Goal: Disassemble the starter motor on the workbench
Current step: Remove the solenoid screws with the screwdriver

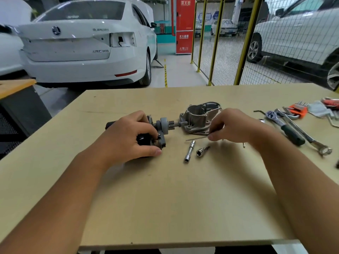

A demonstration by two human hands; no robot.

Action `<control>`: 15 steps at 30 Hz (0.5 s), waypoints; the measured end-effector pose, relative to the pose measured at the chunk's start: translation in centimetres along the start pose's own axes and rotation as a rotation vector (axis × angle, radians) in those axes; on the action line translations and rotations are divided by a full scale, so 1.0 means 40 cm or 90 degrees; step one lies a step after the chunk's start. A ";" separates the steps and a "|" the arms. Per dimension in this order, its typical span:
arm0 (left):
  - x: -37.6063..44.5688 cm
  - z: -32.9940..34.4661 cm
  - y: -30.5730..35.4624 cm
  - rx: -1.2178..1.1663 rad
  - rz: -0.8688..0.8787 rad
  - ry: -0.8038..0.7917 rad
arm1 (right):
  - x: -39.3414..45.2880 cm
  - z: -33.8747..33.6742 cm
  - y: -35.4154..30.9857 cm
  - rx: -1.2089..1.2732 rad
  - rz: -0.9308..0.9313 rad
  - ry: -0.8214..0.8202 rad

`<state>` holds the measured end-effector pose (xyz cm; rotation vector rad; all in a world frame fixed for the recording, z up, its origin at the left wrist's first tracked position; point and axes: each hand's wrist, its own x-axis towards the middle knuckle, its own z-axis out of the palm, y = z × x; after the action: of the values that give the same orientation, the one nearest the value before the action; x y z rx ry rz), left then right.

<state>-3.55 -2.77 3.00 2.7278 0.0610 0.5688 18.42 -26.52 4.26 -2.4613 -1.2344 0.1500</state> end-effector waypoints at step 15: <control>-0.004 -0.020 0.006 0.055 0.000 -0.055 | -0.023 -0.092 0.156 -0.039 0.435 0.036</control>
<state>-4.02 -2.73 3.71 2.8327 0.0647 0.4575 23.50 -31.68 5.22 -2.8171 -0.3353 0.2208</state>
